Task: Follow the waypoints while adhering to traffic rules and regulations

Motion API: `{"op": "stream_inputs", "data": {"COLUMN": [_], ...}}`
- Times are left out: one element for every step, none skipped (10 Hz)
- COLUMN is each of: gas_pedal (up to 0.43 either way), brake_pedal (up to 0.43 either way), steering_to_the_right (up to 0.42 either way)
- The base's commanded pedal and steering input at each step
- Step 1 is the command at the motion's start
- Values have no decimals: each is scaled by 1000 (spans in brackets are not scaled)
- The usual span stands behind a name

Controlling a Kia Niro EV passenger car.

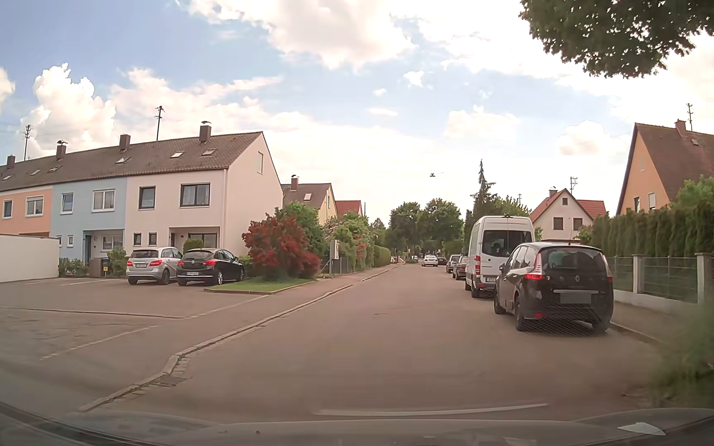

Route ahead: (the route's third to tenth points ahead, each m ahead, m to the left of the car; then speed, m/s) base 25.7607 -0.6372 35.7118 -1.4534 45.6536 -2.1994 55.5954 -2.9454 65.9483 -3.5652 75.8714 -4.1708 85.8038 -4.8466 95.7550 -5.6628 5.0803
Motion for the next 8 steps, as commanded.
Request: {"op": "stream_inputs", "data": {"gas_pedal": [177,177,177,169,169,169,169,169], "brake_pedal": [18,24,24,24,24,24,24,18], "steering_to_the_right": [12,18,25,34,38,38,32,24]}}
